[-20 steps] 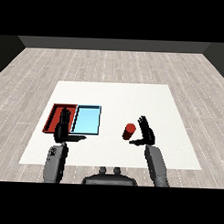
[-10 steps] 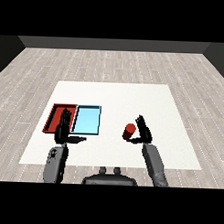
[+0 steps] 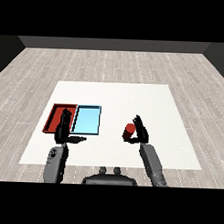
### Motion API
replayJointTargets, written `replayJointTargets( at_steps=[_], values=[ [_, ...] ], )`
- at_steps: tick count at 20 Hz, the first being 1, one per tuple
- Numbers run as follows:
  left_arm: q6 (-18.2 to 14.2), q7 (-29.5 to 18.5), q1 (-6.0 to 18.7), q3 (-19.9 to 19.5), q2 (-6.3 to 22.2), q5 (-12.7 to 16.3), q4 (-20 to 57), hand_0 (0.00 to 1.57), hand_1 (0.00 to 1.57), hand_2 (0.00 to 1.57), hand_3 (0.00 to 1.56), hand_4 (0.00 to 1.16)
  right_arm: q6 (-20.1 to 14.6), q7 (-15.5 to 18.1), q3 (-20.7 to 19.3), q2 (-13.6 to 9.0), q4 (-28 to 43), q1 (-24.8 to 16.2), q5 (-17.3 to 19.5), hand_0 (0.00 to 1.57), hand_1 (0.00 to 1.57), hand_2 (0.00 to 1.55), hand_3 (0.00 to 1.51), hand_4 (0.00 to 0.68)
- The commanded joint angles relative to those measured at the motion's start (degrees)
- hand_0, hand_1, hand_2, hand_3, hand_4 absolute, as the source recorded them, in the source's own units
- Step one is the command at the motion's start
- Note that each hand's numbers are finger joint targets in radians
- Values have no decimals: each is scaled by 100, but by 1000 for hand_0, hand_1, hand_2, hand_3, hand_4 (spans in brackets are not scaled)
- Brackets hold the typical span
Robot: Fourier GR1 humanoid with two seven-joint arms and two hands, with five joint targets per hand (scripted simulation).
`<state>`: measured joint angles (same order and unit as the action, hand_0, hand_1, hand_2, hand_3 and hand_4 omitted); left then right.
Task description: Pick the red can and put it in the red box
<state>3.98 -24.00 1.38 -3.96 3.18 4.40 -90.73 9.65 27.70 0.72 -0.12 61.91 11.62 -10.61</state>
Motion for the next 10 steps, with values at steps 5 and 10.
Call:
replayJointTargets(
  at_steps=[5,10],
  values=[
    [315,321,477,-475,454,398,170,0,0,0,0,0,-432,-5,572,11,-179,267,-300,0,0,0,0,0],
    [-316,268,451,139,-121,-257,149,0,0,0,0,0,73,-105,365,11,126,16,-251,0,0,0,0,0]
  ],
)
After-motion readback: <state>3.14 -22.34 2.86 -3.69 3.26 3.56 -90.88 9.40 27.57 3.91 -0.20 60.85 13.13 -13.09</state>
